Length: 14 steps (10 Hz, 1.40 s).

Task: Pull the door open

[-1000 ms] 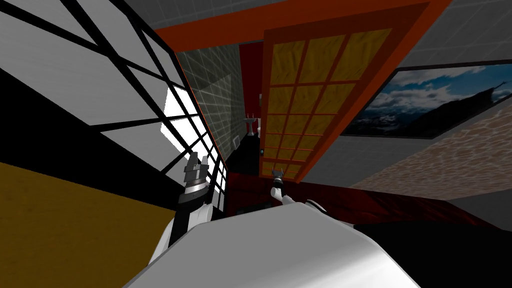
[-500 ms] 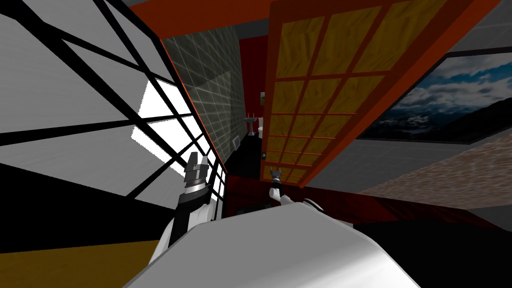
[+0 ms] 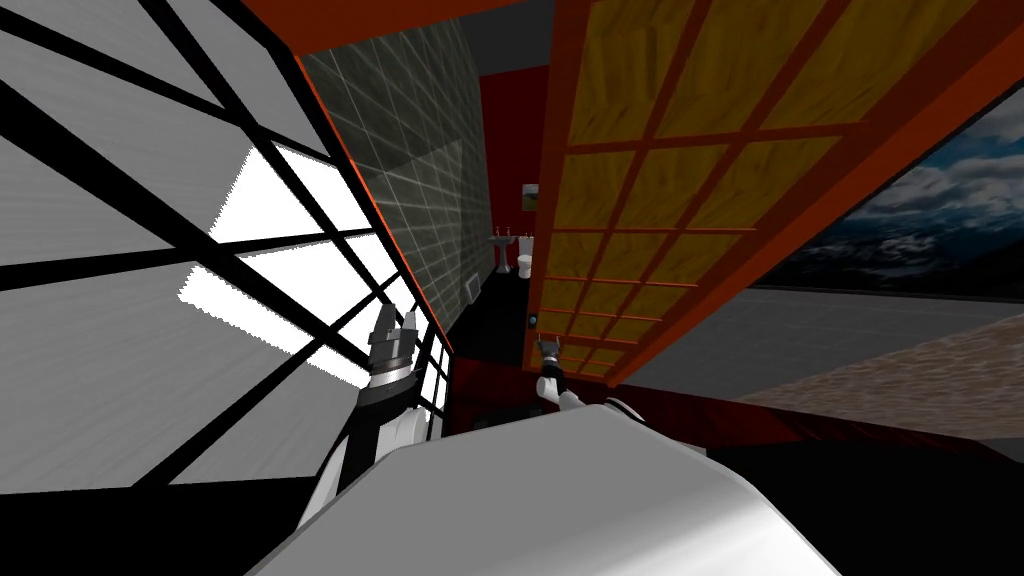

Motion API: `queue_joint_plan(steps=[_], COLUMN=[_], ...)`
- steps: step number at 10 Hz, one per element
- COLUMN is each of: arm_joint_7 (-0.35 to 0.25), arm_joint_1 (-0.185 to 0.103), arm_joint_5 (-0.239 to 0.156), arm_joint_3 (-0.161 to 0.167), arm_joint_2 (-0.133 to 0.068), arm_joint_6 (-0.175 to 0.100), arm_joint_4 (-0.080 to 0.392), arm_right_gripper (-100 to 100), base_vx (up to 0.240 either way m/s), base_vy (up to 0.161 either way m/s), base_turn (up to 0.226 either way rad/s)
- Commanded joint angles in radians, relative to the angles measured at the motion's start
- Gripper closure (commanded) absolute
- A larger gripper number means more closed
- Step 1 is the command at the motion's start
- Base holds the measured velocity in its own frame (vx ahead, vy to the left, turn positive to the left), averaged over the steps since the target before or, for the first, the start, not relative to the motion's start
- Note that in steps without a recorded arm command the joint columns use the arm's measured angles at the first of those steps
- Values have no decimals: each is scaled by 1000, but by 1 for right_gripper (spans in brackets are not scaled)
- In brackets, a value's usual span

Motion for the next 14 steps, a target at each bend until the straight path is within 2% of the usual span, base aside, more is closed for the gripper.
queue_joint_plan(steps=[1, 6, 7, 8, 13, 14], arm_joint_7=[-6, -31, -24, -24, -24, -23], arm_joint_1=[2, 0, 4, 4, 4, 4], arm_joint_5=[9, 39, 35, 35, 35, 35], arm_joint_3=[0, 5, 5, 5, 5, 10], arm_joint_2=[3, 17, 17, 17, 17, 15], arm_joint_6=[1, -5, -2, -2, -2, 5], arm_joint_4=[-5, 1, -4, -4, -4, -3], arm_right_gripper=[-100, -100, -100, 100, 100, 100], base_vx=[203, 218, 85, -14, -13, -110], base_vy=[18, 29, 35, -4, -2, -11], base_turn=[9, 14, 4, -2, 9, -8])
